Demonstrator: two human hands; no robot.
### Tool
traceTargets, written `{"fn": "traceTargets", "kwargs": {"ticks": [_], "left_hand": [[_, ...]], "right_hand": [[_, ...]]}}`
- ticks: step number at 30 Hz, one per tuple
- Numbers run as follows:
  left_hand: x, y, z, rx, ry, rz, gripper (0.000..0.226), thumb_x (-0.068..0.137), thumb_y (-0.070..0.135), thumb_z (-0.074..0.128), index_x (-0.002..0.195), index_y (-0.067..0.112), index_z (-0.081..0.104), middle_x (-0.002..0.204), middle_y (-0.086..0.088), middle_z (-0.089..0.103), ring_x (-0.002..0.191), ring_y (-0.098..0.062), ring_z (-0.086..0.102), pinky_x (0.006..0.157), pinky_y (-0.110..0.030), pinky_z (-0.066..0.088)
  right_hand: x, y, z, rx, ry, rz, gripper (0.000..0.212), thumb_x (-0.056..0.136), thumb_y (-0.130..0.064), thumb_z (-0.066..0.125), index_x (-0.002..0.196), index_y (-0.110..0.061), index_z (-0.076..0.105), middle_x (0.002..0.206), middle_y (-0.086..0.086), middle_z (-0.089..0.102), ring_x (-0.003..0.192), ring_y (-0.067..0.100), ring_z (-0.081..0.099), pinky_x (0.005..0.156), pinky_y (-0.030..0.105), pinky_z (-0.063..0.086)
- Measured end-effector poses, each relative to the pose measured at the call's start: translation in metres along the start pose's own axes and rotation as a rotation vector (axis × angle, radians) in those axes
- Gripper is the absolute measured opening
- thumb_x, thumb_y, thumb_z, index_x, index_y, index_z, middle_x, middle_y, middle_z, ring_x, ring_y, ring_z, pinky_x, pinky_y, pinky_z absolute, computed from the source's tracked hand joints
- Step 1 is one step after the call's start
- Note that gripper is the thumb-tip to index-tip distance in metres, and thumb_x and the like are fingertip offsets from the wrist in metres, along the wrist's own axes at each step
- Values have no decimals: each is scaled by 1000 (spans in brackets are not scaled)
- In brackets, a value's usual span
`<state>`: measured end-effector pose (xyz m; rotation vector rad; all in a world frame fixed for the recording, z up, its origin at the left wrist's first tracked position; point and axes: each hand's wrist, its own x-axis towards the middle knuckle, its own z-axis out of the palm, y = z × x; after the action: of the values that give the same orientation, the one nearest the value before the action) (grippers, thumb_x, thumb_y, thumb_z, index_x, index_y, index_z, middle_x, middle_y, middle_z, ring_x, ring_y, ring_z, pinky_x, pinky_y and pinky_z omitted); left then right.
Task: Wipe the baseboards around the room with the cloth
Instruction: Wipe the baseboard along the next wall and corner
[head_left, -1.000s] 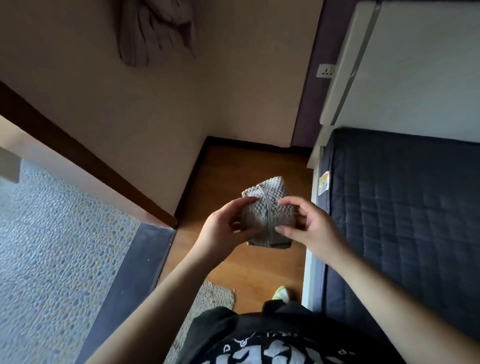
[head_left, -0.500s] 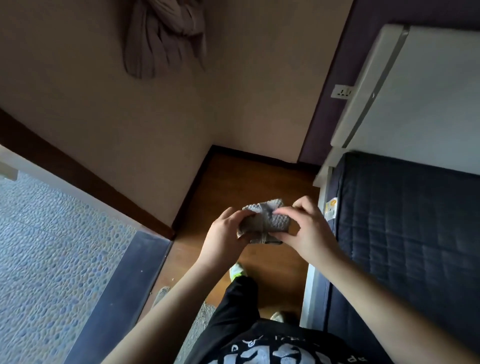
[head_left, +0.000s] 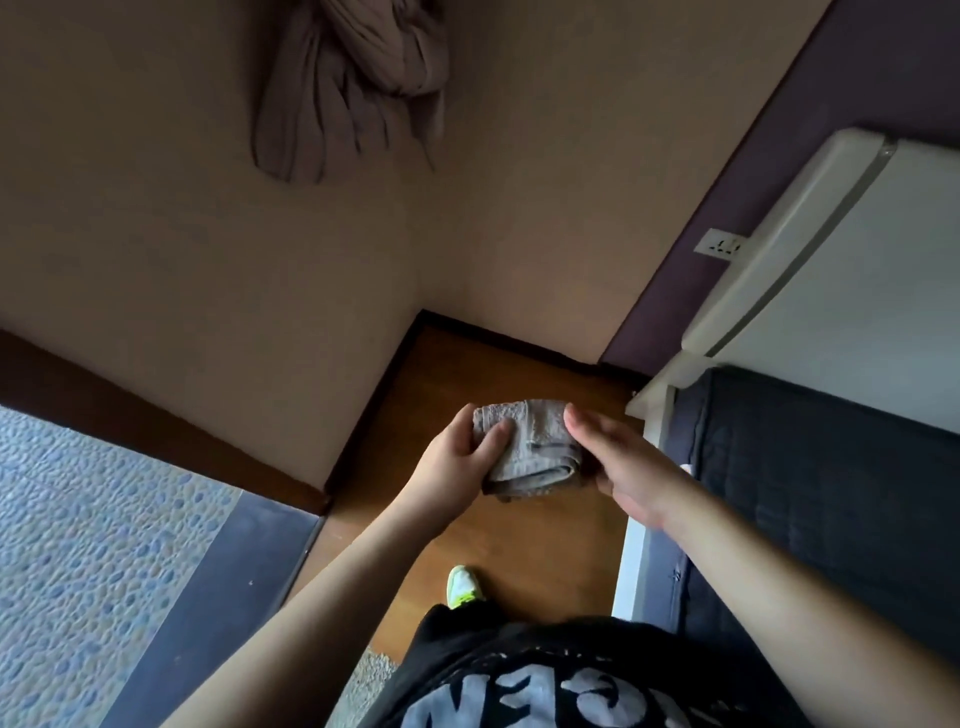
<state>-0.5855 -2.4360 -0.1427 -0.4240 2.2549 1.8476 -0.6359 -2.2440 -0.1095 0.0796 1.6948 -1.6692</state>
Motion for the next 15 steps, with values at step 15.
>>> {"fn": "traceTargets", "kwargs": {"ticks": [15], "left_hand": [[82, 26, -10, -418, -135, -96, 53, 80, 28, 77, 124, 11, 51, 111, -6, 72, 103, -23, 70, 81, -30, 57]], "right_hand": [[102, -38, -52, -94, -153, -103, 32, 75, -37, 78, 104, -45, 66, 112, -6, 72, 107, 17, 68, 86, 33, 57]]}}
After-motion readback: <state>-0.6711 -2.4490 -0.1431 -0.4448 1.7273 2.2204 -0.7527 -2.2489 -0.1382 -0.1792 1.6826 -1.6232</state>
